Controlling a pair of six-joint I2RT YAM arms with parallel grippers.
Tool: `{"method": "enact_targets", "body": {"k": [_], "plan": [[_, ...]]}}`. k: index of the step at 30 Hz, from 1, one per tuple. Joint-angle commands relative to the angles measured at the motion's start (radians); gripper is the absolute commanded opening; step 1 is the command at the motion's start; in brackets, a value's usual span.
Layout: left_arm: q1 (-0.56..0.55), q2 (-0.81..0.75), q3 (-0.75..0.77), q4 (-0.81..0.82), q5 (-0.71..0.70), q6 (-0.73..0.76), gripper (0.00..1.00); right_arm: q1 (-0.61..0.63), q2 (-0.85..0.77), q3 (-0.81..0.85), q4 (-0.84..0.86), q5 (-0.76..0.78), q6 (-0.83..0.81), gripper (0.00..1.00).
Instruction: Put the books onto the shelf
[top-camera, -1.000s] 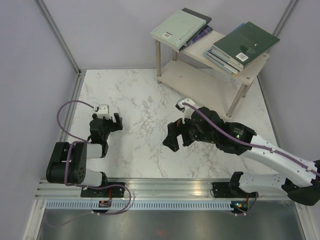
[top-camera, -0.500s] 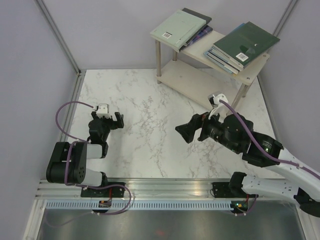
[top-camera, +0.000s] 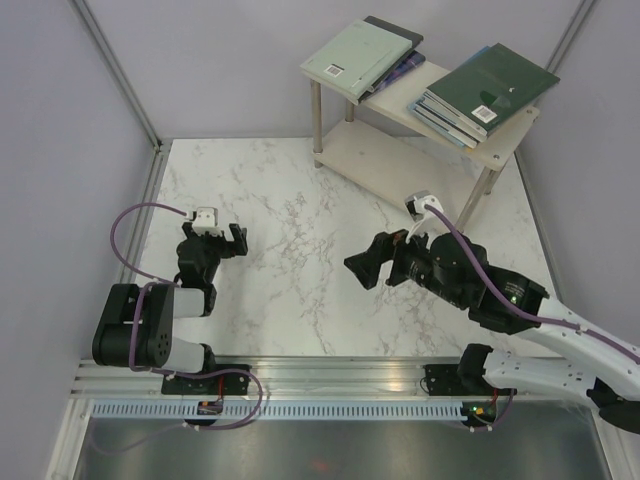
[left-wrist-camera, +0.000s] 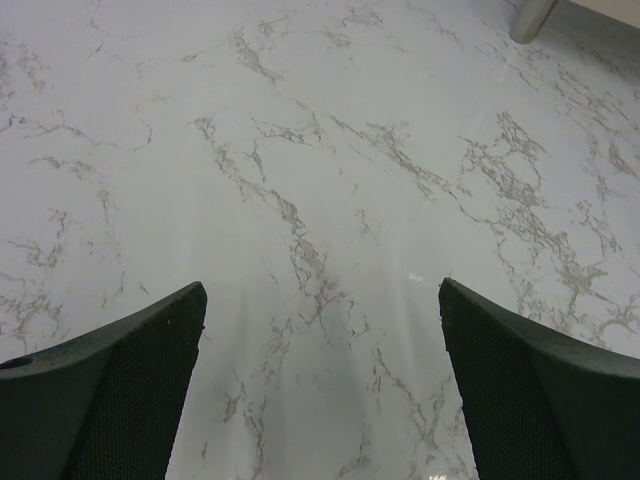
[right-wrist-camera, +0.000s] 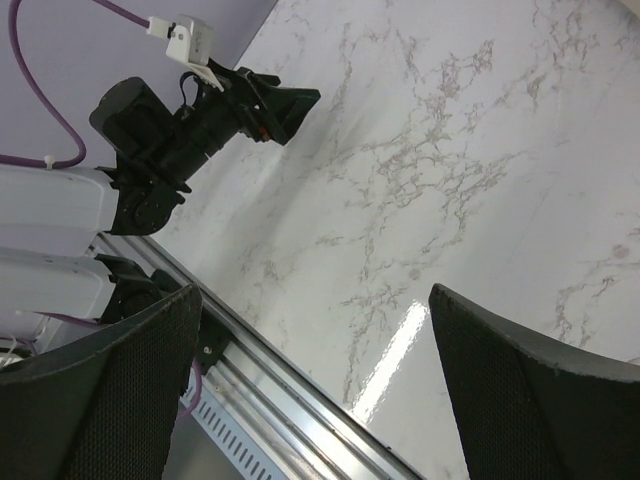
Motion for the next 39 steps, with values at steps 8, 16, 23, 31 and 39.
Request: {"method": "enact_targets", "body": {"k": [8,16,23,31,39], "plan": [[0.002,0.003,-0.005,0.073,-0.001,0.055,1.00,0.007,0.014,0.003,0.080,-0.039,-0.053,0.98],[0.002,0.003,-0.005,0.073,-0.001,0.055,1.00,0.005,0.063,0.054,0.109,-0.008,-0.208,0.98],[0.002,0.003,-0.005,0.073,-0.001,0.055,1.00,0.005,0.075,-0.029,0.102,0.143,-0.199,0.98],[0.002,0.004,-0.005,0.073,-0.001,0.055,1.00,-0.001,0.025,-0.268,0.163,0.470,-0.268,0.98],[0.002,0.003,-0.005,0.073,-0.001,0.055,1.00,-0.363,0.114,-0.426,0.385,0.151,-0.387,0.98]]}}
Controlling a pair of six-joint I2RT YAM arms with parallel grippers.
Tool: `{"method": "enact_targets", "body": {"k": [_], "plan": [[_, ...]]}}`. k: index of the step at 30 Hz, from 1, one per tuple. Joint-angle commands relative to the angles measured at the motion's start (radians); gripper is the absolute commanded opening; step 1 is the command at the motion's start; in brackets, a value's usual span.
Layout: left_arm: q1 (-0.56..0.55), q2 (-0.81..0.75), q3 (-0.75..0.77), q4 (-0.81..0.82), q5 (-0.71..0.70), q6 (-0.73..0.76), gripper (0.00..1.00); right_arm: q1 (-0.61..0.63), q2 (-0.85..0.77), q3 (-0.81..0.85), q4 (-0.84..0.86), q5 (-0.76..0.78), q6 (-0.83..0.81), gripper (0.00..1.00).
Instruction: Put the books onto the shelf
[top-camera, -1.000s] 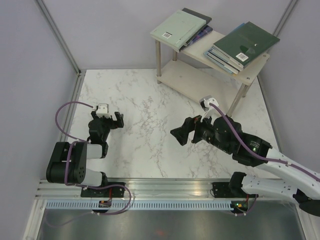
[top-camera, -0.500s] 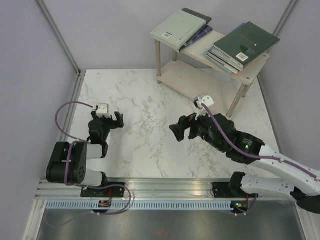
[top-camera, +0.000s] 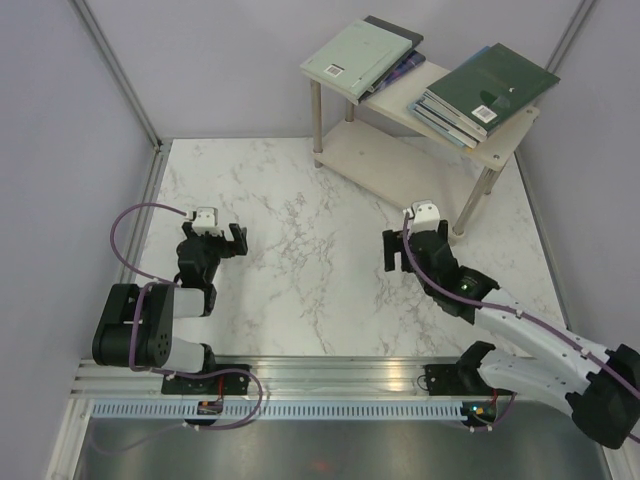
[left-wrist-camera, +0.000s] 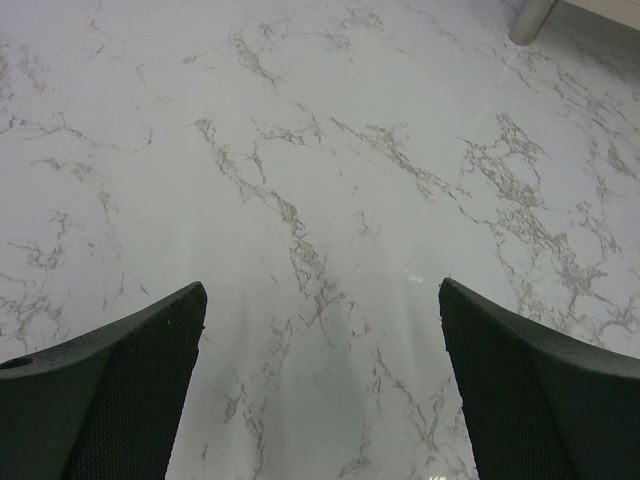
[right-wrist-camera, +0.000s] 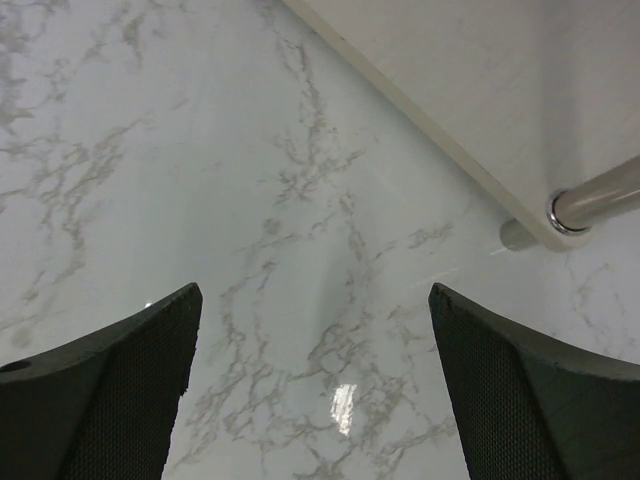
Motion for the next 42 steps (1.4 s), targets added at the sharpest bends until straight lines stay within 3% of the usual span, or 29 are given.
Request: {"method": "enact_targets", "body": {"k": [1,3,10,14,20,23,25,29,32,42], "plan": [[0.002,0.004,-0.004,0.071,-0.001,0.055,1.00,-0.100,0.018,-0.063,0.166,-0.091,-0.091,0.98],[0.002,0.003,-0.004,0.070,-0.001,0.055,1.00,-0.130,0.007,-0.109,0.280,-0.079,-0.175,0.98],[0.002,0.004,-0.004,0.071,-0.001,0.055,1.00,-0.340,-0.102,-0.388,0.566,-0.128,-0.216,0.98],[0.002,0.004,-0.004,0.070,-0.001,0.055,1.00,-0.460,-0.084,-0.525,0.925,-0.063,-0.209,0.98],[0.002,0.004,-0.004,0.071,-0.001,0.055,1.00,-0.627,0.180,-0.574,1.234,-0.239,-0.183,0.98],[0.002,0.006,-0.004,0.071,-0.002,0.055,1.00,-0.655,0.327,-0.524,1.343,-0.245,-0.178,0.98],[0.002,0.003,-0.004,0.071,-0.002,0.055,1.00,-0.667,0.411,-0.470,1.328,-0.286,-0.217,0.98],[0.002,0.004,-0.004,0.071,-0.002,0.055,1.00,-0.687,0.602,-0.517,1.650,-0.329,-0.215,0.98],[0.000,0.004,-0.004,0.070,-0.001,0.055,1.00,-0.689,0.570,-0.450,1.453,-0.334,-0.221,0.98],[0.002,0.004,-0.003,0.071,-0.001,0.055,1.00,-0.690,0.580,-0.425,1.421,-0.383,-0.238,0.98]]}}
